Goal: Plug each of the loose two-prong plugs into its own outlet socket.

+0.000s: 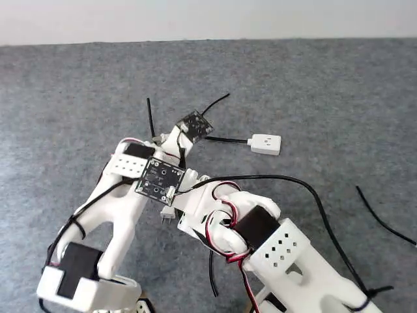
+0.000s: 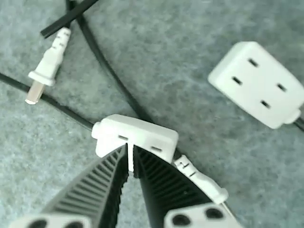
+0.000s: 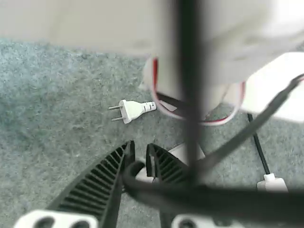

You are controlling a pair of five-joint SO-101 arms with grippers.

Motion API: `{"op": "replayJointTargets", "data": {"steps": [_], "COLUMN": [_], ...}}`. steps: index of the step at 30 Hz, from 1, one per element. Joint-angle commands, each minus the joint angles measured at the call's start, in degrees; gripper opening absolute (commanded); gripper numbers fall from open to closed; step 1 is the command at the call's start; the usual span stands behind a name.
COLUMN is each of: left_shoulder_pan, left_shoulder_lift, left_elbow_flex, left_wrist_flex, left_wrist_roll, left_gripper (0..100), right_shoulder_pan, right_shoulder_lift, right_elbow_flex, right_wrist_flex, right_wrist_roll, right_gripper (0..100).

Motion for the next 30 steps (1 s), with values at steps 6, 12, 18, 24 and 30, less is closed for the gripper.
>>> {"op": "replayJointTargets", "data": {"steps": [6,12,18,24,30], "left_shoulder_pan": [-6.7,-16.2,-17.6,-17.4,-19.9], "left_shoulder_lift": [-1.3,0.4,-3.8,-11.4,-12.5], "left_elbow_flex": [0.7,2.4,16.7,36.6,42.3], "left_wrist_flex": [-12.9,-30.5,-54.9,-81.3,-84.0], "left_wrist_roll": [3.0,25.7,38.9,40.9,40.4], "left_gripper": [2,1,1,1,1], "right_shoulder_pan": [3.9,12.4,16.3,16.5,17.8], "right_shoulder_lift": [0.0,0.7,2.9,10.5,14.5], "right_elbow_flex": [-0.7,-0.3,2.2,2.8,3.1], "right_wrist_flex": [-2.9,-8.0,-13.8,-19.4,-23.5], "right_wrist_roll": [-6.4,-17.1,-22.7,-22.5,-21.4], "right_gripper": [0.9,0.9,0.9,0.9,0.9]}}
